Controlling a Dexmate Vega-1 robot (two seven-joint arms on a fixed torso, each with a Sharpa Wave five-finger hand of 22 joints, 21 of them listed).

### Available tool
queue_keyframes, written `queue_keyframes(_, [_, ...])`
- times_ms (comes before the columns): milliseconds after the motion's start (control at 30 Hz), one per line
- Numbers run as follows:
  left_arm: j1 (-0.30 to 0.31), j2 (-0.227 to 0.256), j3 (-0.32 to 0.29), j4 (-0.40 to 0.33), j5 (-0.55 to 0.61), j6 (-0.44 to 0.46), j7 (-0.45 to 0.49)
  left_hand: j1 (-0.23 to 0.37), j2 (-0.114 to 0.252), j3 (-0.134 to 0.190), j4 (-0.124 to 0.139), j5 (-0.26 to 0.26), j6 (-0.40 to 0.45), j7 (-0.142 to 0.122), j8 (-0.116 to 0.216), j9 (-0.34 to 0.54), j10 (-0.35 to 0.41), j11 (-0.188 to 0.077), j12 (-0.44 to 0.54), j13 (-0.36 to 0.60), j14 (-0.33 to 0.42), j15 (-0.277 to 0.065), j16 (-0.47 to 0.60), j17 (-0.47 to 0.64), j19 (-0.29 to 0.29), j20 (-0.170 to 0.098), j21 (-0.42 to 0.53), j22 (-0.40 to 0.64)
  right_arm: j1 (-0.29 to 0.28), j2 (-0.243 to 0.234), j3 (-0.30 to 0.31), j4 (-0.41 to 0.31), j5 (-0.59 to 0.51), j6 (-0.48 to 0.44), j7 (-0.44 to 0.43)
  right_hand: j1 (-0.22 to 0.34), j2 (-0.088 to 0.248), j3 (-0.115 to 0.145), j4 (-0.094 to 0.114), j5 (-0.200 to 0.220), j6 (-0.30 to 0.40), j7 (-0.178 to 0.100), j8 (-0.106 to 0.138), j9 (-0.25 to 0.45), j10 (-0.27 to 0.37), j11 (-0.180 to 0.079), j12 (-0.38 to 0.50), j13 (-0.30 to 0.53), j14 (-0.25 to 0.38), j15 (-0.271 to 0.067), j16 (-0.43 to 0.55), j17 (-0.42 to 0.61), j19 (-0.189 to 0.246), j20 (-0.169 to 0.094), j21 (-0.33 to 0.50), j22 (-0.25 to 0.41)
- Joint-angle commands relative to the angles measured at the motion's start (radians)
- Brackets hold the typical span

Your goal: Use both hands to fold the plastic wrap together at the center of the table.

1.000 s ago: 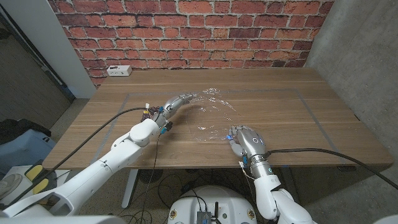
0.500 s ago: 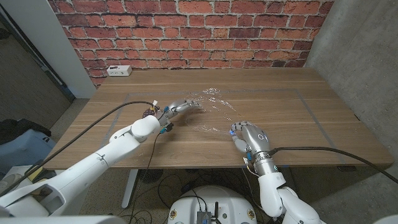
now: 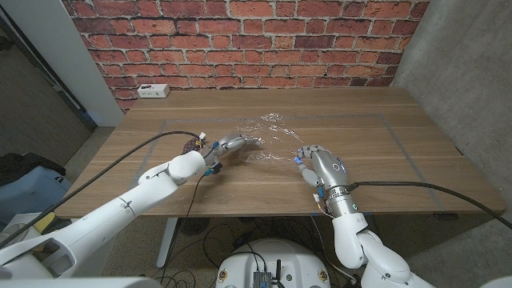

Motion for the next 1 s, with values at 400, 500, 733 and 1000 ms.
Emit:
queue_keyframes(400, [0.149,0.058,-0.079,-0.088,0.112,-0.078,0.184,-0.056,-0.091,-0.074,-0.004,0.034,-0.088,-0.052,-0.002,0.003,-0.083,-0.002,-0.031,0.002,-0.090,0.012,-0.016,-0.001,-0.070,0.059,-0.066,-0.002,0.085,0.044,0.011,0.049,-0.062,0.038,-0.030,0.002,0.009,-0.004,-0.002,0.007,-0.005,-0.003,0.017,0.016,-0.001,-0.001,0.002,0.008,-0.001,-0.177,-0.004,0.004,-0.005,-0.003,0.006,0.003])
queue_keyframes(500, [0.163,0.076,-0.085,-0.123,0.148,-0.031,0.199,-0.059,-0.103,-0.083,-0.007,0.037,-0.071,-0.037,0.006,0.003,-0.070,-0.007,-0.022,0.002,-0.099,0.015,-0.013,0.000,-0.075,0.063,-0.073,-0.001,0.097,0.049,0.011,0.053,-0.062,0.042,-0.027,0.003,0.009,-0.005,-0.002,0.007,-0.007,-0.002,0.019,0.020,0.000,-0.001,0.002,0.009,-0.001,-0.177,-0.004,0.004,-0.005,-0.003,0.006,0.003])
queue_keyframes(733, [0.158,0.095,-0.074,-0.155,0.187,0.039,0.170,-0.068,-0.143,-0.113,-0.016,0.047,-0.055,-0.019,0.009,0.003,-0.064,-0.015,-0.018,0.002,-0.123,0.014,-0.013,0.000,-0.088,0.073,-0.094,0.000,0.128,0.053,0.005,0.066,-0.073,0.056,-0.016,0.002,0.009,-0.007,-0.001,0.007,-0.009,-0.003,0.023,0.026,-0.001,-0.003,0.001,0.011,0.001,-0.176,-0.006,0.004,-0.006,-0.004,0.007,0.003])
queue_keyframes(1000, [0.139,0.102,-0.045,-0.193,0.269,0.131,0.161,-0.027,-0.175,-0.142,-0.057,0.070,-0.161,-0.079,-0.010,0.003,-0.136,-0.048,-0.031,0.003,-0.195,0.008,-0.016,0.001,-0.109,0.080,-0.124,0.002,0.148,0.059,0.010,0.077,-0.067,0.089,-0.034,0.004,0.009,-0.008,-0.002,0.007,-0.009,-0.003,0.028,0.033,0.002,-0.004,0.001,0.013,0.002,-0.178,-0.006,0.004,-0.002,-0.006,0.010,0.003])
